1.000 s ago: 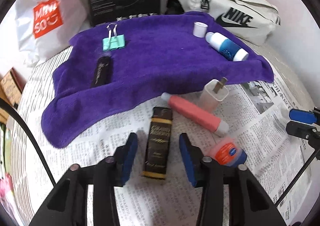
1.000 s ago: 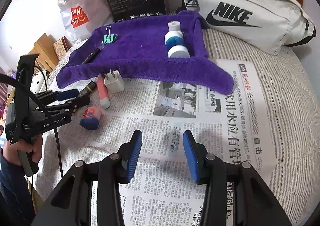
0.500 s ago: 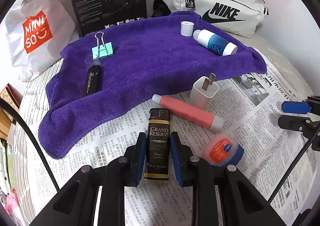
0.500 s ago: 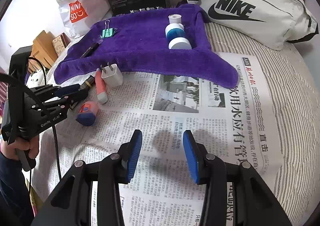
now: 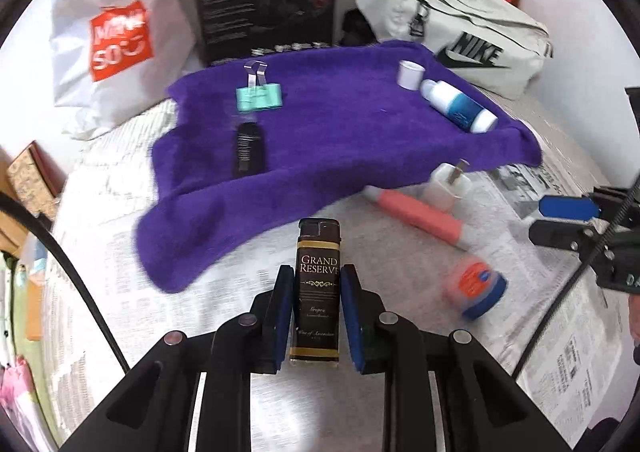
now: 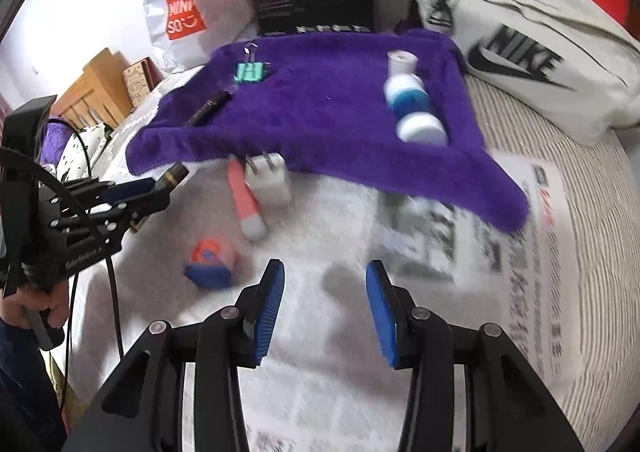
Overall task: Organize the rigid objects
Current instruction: 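Grasp the Grand Reserve box with the left gripper while the right gripper grasps the white plug adapter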
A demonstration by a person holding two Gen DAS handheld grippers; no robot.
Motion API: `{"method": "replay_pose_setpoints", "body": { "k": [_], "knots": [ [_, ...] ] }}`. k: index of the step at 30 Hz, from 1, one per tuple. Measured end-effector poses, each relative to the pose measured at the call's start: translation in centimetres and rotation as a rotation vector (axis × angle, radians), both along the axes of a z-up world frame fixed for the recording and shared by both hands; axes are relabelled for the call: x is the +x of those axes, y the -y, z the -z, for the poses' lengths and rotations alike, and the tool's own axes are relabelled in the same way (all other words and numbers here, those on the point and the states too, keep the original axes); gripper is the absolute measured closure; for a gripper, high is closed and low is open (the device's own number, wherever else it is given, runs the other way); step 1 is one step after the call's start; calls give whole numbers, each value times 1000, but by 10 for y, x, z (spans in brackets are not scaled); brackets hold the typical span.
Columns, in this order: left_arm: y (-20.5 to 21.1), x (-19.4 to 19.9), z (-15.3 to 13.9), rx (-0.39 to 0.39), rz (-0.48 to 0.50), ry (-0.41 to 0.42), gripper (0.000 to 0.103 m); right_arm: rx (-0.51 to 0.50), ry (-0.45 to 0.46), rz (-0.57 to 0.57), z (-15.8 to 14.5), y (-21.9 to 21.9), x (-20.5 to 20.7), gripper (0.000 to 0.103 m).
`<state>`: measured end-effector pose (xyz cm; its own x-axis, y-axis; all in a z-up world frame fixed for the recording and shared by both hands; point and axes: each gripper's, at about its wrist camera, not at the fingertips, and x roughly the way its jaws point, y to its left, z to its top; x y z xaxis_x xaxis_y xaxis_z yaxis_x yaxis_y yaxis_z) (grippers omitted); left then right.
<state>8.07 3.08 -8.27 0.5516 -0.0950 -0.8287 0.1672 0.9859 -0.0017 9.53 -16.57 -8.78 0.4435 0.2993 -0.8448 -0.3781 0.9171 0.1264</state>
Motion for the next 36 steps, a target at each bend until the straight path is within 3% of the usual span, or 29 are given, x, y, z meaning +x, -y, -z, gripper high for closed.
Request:
{"method": "replay_pose_setpoints", "body": {
  "k": [12, 24, 31, 36],
  "knots": [
    [-34, 3, 7, -18, -69, -21, 80, 7, 32, -55, 9, -50, 34, 61],
    [-44, 5, 15, -47, -70, -38, 80, -61, 62, -35, 17, -64, 46, 66],
    [-43, 7, 16, -37, -71, -41, 80, -81, 55, -30, 26, -70, 53, 74],
    [-39, 7, 17, -5, -54, -39, 79, -61, 39, -23, 23, -61, 52, 74]
  ]
}}
